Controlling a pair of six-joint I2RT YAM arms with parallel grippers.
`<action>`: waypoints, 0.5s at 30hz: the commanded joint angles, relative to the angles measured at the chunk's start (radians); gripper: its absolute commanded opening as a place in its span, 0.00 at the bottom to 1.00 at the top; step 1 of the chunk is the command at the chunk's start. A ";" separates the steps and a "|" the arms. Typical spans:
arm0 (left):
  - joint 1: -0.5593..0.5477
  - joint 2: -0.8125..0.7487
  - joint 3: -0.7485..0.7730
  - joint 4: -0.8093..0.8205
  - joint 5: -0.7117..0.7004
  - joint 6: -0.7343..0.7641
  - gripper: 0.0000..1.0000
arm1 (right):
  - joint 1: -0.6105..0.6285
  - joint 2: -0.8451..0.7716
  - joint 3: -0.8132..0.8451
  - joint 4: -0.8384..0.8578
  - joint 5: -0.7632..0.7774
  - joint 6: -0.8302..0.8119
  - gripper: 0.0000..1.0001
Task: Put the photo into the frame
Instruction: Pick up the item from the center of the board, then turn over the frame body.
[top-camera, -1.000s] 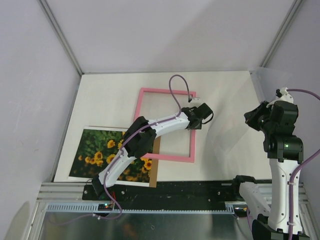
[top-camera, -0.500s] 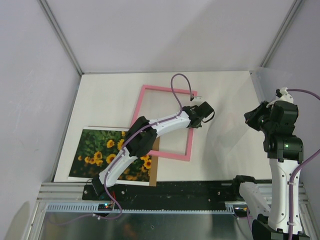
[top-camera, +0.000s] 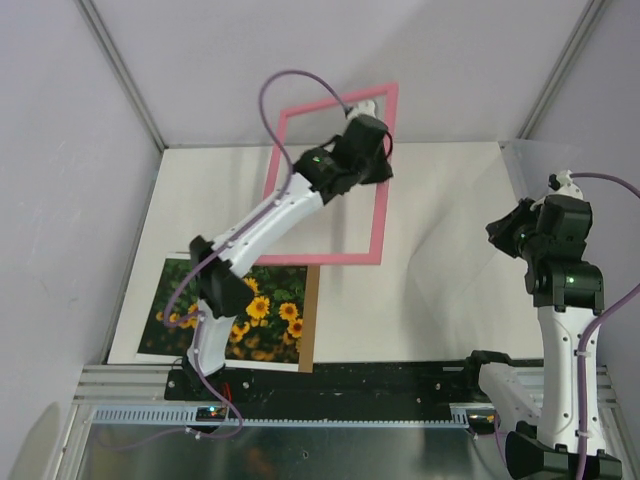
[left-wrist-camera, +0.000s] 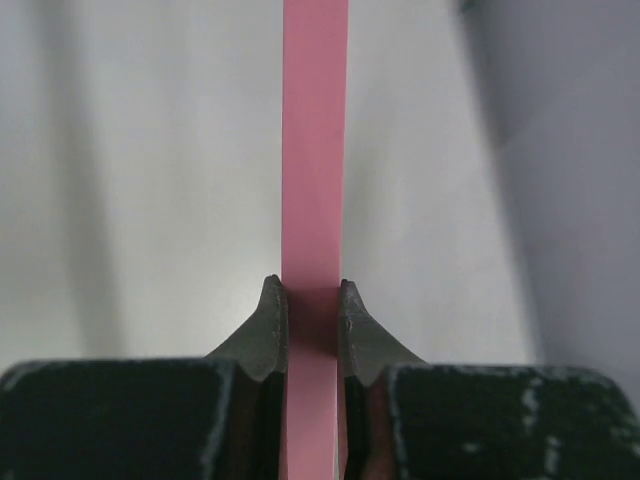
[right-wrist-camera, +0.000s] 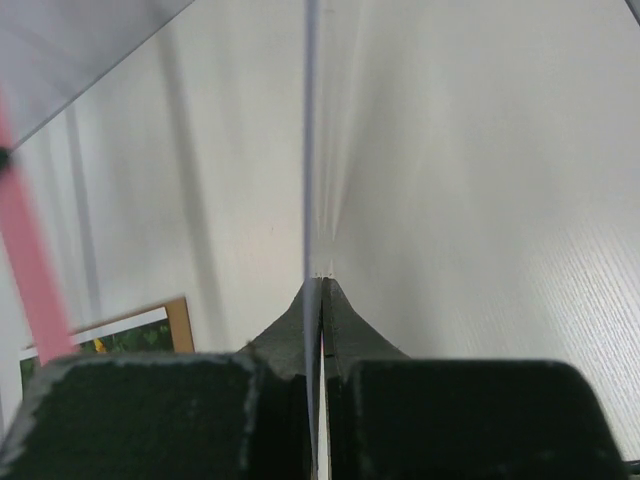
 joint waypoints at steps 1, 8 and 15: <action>0.005 -0.124 0.136 0.027 0.118 -0.081 0.00 | -0.002 0.018 0.048 0.069 -0.018 0.021 0.00; 0.030 -0.156 0.205 0.144 0.338 -0.304 0.00 | 0.000 0.049 0.069 0.088 -0.045 0.042 0.00; 0.055 -0.213 0.027 0.381 0.544 -0.525 0.00 | 0.000 0.060 0.087 0.085 -0.044 0.043 0.00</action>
